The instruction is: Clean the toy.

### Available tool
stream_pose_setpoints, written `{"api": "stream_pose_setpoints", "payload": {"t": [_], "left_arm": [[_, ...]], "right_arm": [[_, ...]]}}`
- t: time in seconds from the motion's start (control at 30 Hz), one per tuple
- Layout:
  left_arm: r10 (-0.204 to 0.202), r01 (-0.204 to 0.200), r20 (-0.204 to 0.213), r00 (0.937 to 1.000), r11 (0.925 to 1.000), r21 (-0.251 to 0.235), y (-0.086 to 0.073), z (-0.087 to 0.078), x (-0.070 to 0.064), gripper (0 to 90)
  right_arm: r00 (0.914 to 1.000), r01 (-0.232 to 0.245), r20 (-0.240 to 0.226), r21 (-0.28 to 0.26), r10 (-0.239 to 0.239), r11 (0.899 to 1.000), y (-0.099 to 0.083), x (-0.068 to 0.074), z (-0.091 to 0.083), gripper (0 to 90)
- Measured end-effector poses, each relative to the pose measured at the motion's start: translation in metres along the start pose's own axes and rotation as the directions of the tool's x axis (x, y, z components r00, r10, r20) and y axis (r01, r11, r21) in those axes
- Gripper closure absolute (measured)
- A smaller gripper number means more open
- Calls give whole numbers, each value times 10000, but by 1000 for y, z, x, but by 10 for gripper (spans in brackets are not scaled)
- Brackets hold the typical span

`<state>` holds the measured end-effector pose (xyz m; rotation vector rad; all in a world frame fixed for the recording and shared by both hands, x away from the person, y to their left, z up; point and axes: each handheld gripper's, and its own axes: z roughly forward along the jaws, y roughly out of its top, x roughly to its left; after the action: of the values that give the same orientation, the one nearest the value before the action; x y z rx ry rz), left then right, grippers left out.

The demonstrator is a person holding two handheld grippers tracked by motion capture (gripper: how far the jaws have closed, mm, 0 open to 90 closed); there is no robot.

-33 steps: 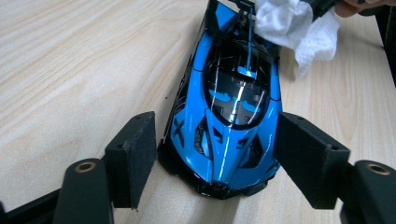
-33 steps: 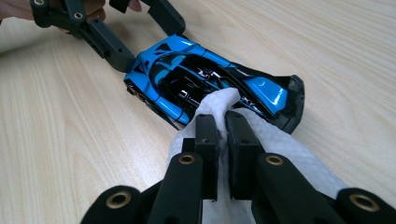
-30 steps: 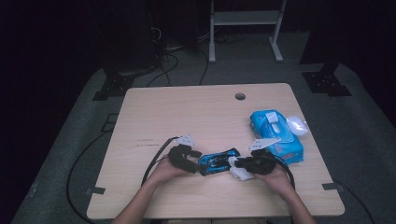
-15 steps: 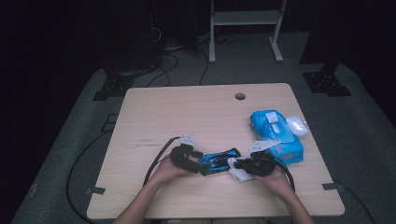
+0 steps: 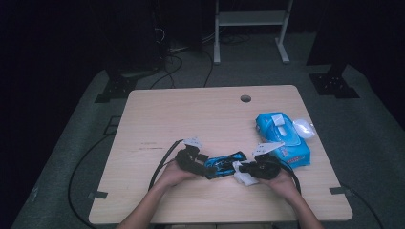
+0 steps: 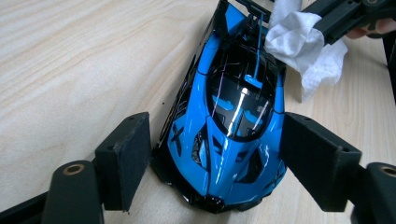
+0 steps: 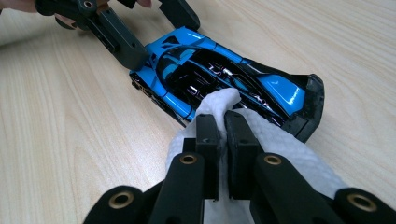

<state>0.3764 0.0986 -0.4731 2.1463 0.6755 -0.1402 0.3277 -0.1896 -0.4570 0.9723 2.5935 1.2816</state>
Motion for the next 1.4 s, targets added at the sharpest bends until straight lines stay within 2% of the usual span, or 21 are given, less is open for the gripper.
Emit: {"api": "stream_pose_setpoints", "payload": {"t": [0.33, 0.57, 0.67, 0.83, 0.93, 1.27, 1.4], "left_arm": [[-282, 283, 202, 9994, 9996, -15, -3, 1, 2, 227], [-254, 253, 259, 9993, 9997, 41, -3, 1, 0, 224], [-234, 234, 375, 9990, 9997, -7, -3, 2, 0, 243], [-236, 239, 317, 9992, 9997, -72, -3, 3, 0, 265], [-467, 473, 355, 9983, 9987, -177, -3, 4, 1, 285], [-540, 549, 340, 9980, 9982, -255, -4, 5, 0, 305], [-422, 432, 241, 9988, 9982, -413, -4, 5, -2, 339]], "right_arm": [[9998, 120, 181, -364, -113, 9993, -7, 3, -1, 854], [9996, 176, 218, -362, -168, 9992, -10, 6, -2, 854], [9995, 199, 239, -363, -190, 9991, -10, 7, -2, 853], [9995, 188, 257, -399, -178, 9990, -11, 7, -2, 854], [9994, 215, 298, -437, -202, 9988, -11, 8, -2, 854], [9990, 256, 368, -620, -233, 9977, -15, 10, -2, 854], [9989, 265, 393, -596, -242, 9979, -16, 10, -2, 854]]}}
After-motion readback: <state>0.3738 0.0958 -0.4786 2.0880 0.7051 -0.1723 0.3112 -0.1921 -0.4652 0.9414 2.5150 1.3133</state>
